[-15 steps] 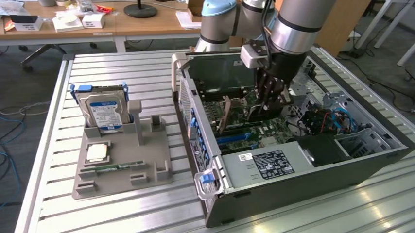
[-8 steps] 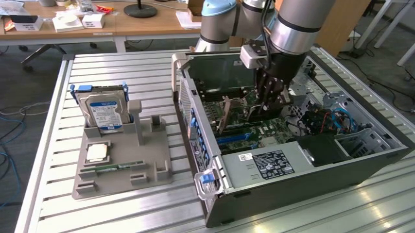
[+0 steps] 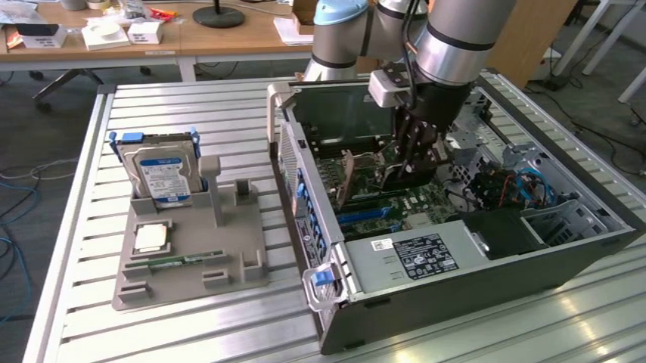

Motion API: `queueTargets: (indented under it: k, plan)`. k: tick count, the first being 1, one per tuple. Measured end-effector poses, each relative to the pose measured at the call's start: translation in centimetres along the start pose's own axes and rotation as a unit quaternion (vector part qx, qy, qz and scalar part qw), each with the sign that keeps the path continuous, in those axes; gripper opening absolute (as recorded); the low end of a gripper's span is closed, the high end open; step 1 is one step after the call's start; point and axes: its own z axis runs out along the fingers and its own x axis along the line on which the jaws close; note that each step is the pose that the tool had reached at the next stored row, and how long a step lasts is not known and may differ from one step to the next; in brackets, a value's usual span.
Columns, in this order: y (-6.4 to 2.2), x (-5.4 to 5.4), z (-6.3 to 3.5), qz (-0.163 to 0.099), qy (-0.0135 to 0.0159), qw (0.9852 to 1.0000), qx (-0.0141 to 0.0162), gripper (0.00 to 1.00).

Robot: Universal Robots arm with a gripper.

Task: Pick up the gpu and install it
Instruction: 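Insert the gpu into the slot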

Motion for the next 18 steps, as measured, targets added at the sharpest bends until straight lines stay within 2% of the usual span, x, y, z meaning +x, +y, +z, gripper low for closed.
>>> queueTargets:
  k: [14, 18]
  plan:
    - [0.27, 0.03, 0.82, 0.000, 0.0001, 1.0000, 0.0002, 0.26]
    - [0.39, 0.03, 0.90, 0.000, 0.0001, 1.0000, 0.0016, 0.26]
